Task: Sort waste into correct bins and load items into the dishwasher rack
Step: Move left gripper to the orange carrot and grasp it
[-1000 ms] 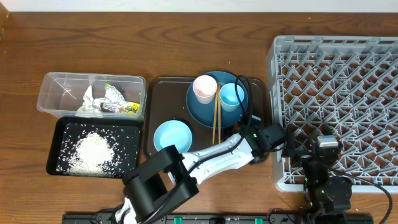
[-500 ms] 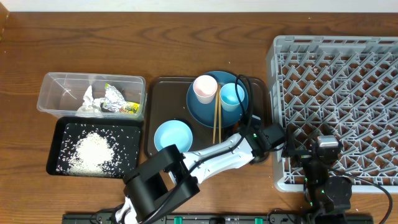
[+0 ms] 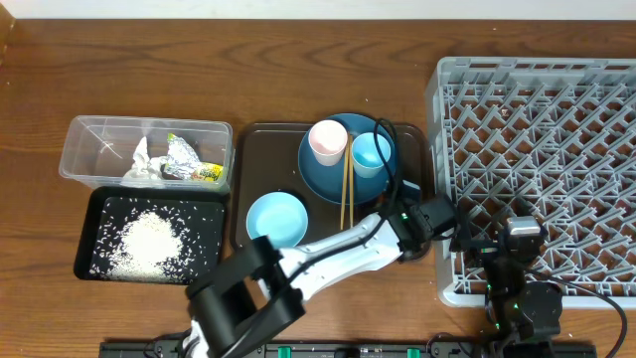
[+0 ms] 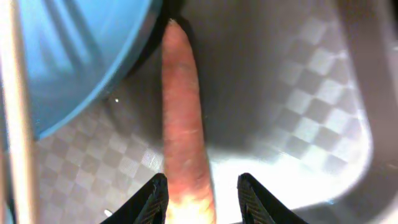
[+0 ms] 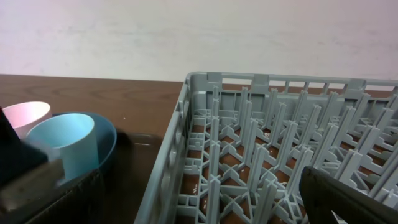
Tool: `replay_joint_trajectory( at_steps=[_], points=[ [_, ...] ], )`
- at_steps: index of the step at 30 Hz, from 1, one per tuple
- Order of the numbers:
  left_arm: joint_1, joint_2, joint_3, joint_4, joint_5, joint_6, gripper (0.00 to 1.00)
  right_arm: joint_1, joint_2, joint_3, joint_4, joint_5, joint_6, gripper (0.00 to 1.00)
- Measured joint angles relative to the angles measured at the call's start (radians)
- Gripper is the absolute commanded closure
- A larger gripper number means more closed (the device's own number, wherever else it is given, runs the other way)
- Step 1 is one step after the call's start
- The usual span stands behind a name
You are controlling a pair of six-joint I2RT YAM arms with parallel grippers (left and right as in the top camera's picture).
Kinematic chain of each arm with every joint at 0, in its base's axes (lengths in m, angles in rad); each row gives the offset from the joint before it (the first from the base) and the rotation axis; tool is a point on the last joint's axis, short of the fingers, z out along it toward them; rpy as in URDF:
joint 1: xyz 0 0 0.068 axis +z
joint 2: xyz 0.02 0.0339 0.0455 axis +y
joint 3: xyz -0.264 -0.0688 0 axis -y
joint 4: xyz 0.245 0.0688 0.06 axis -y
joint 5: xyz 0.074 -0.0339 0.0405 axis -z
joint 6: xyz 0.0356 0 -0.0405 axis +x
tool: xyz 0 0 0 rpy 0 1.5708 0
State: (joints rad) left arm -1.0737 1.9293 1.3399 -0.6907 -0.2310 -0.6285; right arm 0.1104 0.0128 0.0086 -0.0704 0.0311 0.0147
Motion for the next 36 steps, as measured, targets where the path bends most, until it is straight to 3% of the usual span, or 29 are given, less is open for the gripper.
replay_joint_trajectory(
  at_steps=[16,36],
  points=[
    [0.000,-0.061,0.000,0.004,0.000,0.000,0.60,0.000,0.000,0.000,0.000,0.000,0.000,0.01],
    [0.003,0.074,0.000,0.031,0.000,-0.003,0.60,0.000,0.000,0.000,0.000,0.003,0.000,0.01]
  ],
)
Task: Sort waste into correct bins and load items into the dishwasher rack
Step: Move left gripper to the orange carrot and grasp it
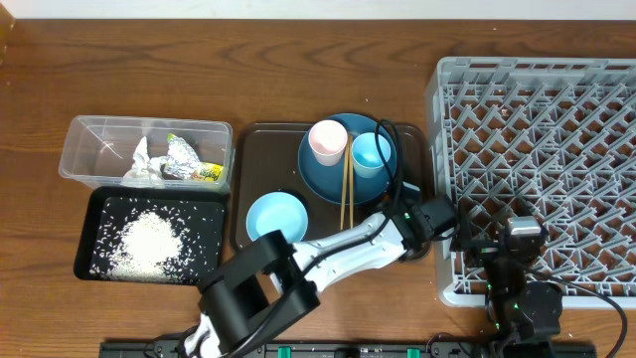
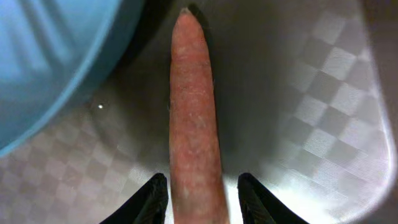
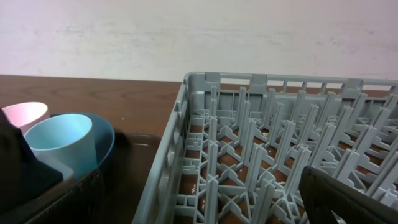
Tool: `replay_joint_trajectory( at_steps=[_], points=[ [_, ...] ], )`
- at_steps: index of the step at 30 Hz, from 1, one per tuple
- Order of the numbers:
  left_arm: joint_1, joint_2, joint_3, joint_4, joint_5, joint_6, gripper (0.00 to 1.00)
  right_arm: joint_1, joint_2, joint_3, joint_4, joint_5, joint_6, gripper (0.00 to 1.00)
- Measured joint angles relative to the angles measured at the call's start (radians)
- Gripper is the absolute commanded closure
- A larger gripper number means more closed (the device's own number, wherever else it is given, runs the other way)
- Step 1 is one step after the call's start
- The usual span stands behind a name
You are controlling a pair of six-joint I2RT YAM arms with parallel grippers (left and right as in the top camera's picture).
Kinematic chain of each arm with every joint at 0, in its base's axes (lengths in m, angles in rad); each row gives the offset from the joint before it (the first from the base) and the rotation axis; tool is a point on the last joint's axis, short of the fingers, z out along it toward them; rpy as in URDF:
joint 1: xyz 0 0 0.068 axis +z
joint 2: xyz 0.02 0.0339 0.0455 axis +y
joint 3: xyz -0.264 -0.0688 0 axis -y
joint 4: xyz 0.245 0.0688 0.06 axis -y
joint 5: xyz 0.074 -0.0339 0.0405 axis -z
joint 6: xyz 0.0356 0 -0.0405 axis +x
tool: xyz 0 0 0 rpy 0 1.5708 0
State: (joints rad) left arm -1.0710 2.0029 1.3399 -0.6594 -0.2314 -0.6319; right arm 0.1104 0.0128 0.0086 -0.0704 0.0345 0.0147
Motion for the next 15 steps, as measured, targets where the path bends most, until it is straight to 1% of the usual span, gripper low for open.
replay_joint_trajectory(
  at_steps=[8,11,13,14,15],
  points=[
    [0.000,0.028,0.000,0.010,-0.004,0.000,0.60,0.000,0.000,0.000,0.000,0.000,0.000,0.01],
    [0.000,0.028,0.000,0.011,-0.004,-0.003,0.71,0.000,0.000,0.000,0.000,0.000,0.000,0.01],
    [0.000,0.028,0.000,0.011,-0.004,0.000,0.80,0.000,0.000,0.000,0.000,0.000,0.000,0.01],
    [0.000,0.028,0.000,0.011,-0.004,-0.003,0.81,0.000,0.000,0.000,0.000,0.000,0.000,0.01],
    [0.000,0.028,0.000,0.011,-0.004,-0.001,0.87,0.000,0.000,0.000,0.000,0.000,0.000,0.01]
  ],
)
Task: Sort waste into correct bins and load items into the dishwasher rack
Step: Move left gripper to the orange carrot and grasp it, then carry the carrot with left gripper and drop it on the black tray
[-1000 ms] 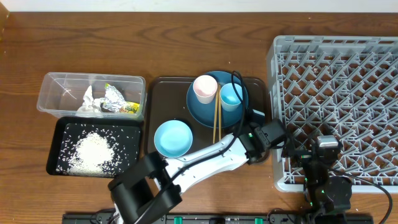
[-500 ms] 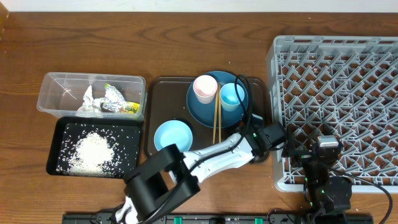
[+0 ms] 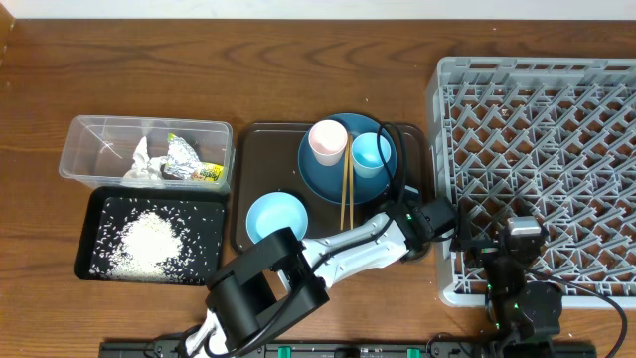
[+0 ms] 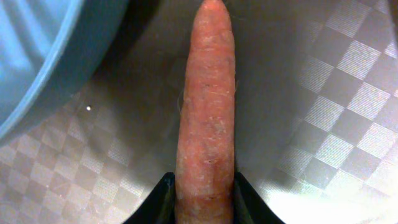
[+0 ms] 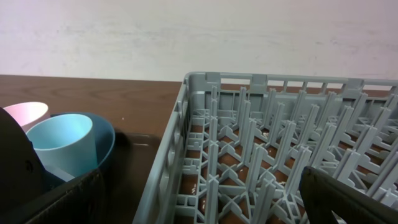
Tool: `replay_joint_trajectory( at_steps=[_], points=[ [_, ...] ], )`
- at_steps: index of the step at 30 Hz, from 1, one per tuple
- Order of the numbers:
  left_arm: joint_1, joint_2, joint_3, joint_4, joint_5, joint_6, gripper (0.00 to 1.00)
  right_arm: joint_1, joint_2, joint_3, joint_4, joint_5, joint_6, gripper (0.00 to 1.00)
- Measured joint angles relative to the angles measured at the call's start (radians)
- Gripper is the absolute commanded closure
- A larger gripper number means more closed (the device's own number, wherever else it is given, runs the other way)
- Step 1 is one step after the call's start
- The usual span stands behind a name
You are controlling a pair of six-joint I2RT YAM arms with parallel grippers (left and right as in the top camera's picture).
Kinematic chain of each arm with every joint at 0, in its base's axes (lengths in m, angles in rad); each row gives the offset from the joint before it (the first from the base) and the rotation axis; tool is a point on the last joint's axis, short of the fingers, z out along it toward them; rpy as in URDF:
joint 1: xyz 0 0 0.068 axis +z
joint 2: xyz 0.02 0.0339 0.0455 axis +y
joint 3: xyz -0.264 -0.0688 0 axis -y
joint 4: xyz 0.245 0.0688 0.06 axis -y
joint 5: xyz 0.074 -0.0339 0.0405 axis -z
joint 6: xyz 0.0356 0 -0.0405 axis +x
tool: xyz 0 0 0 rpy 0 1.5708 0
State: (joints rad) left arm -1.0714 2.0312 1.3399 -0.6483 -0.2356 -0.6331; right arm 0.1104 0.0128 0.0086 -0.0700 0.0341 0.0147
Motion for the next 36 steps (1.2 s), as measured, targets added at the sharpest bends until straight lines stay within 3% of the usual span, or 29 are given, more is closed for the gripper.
replay_joint_trajectory(
  at_steps=[10,20,28,36],
  points=[
    [0.002,-0.032,-0.001,-0.007,0.005,0.000,0.91,0.000,0.000,0.000,0.001,0.002,0.000,0.01],
    [0.075,-0.366,-0.004,-0.074,0.011,0.000,0.92,0.000,0.000,0.000,0.000,0.000,0.000,0.01],
    [0.315,-0.620,-0.004,-0.206,0.016,0.001,0.94,0.000,0.000,0.000,0.000,0.000,0.000,0.01],
    [0.750,-0.756,-0.004,-0.399,0.011,-0.013,0.94,0.000,0.000,0.000,0.000,0.000,0.000,0.01]
  ],
)
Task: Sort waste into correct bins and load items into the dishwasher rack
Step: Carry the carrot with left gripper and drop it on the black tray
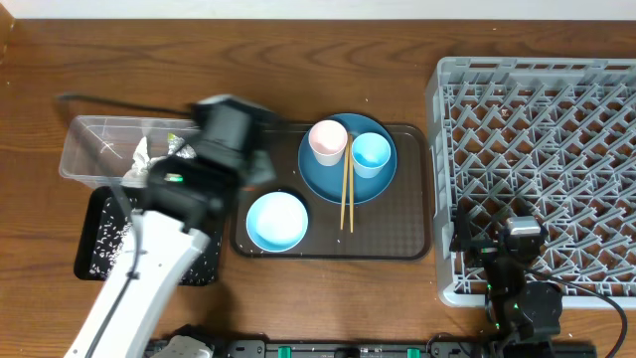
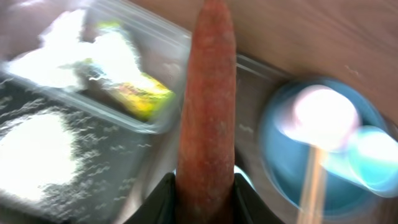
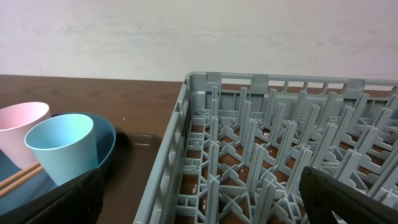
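An orange carrot [image 2: 205, 106] fills the middle of the left wrist view, and my left gripper [image 2: 204, 186] is shut on its near end. It hangs in the air over the left edge of the brown tray [image 1: 397, 244], next to the clear bin [image 1: 79, 134] of wrappers and the black tray of rice [image 1: 99, 214]. In the overhead view the arm hides the carrot. A blue plate [image 1: 328, 179] carries a pink cup [image 1: 327, 139], a blue cup [image 1: 371, 152] and chopsticks [image 1: 347, 194]. A blue bowl [image 1: 276, 220] sits on the tray. My right gripper [image 3: 199, 196] is open at the front left of the grey rack [image 1: 537, 149].
The rack fills the right side of the table, its pegs standing upright. The two bins lie side by side at the left, the clear one behind the black one. Bare wood runs along the back of the table.
My left gripper was shut on the carrot lying in the tray's front right corner. Now it holds the carrot in the air at the tray's left edge, by the bins. The right arm is unchanged.
The left gripper's fingers stood open on either side of the carrot lying beside the blue plate, then nearer along it. Then they were shut on it. Now the carrot is off the tray floor and at the left, beside the clear bin and rice tray.
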Tool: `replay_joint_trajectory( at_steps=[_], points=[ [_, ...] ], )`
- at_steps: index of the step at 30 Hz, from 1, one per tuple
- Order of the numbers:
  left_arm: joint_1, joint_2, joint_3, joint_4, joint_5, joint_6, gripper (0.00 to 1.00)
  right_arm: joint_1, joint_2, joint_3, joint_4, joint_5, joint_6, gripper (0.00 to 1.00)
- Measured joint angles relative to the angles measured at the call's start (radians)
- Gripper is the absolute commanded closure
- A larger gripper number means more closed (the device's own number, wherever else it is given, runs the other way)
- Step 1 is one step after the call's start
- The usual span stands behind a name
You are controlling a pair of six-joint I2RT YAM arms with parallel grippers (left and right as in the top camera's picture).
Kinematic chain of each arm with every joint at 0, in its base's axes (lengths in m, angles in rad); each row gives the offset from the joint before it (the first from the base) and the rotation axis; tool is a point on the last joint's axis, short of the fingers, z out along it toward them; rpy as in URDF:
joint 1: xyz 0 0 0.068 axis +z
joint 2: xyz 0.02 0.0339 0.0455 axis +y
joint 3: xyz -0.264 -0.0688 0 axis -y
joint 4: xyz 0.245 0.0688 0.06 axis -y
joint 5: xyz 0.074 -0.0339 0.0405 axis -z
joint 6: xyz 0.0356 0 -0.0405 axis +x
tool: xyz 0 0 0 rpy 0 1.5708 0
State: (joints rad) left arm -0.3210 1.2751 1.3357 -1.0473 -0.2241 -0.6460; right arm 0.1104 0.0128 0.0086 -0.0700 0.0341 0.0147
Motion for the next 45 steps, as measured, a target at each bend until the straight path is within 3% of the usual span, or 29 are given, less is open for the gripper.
replay_joint_trajectory(
  at_steps=[8,17,28,33,36,45],
  points=[
    [0.404,-0.006,-0.024,-0.042,0.024,-0.058,0.94,0.000,0.000,0.000,0.000,0.000,0.000,0.01],
    [0.653,-0.007,-0.279,0.173,0.184,-0.122,0.93,0.000,0.000,0.000,0.000,0.000,0.000,0.01],
    [0.716,-0.007,-0.554,0.463,0.299,-0.196,0.88,0.000,0.000,0.000,0.000,0.000,0.000,0.01],
    [0.716,-0.007,-0.607,0.481,0.332,-0.230,0.88,0.000,0.000,0.000,0.000,0.000,0.000,0.01],
    [0.716,-0.007,-0.619,0.492,0.338,-0.243,0.78,0.000,0.000,0.000,0.000,0.000,0.000,0.01],
    [0.716,0.032,-0.621,0.513,0.349,-0.248,0.77,0.000,0.000,0.000,0.000,0.000,0.000,0.01]
  ],
)
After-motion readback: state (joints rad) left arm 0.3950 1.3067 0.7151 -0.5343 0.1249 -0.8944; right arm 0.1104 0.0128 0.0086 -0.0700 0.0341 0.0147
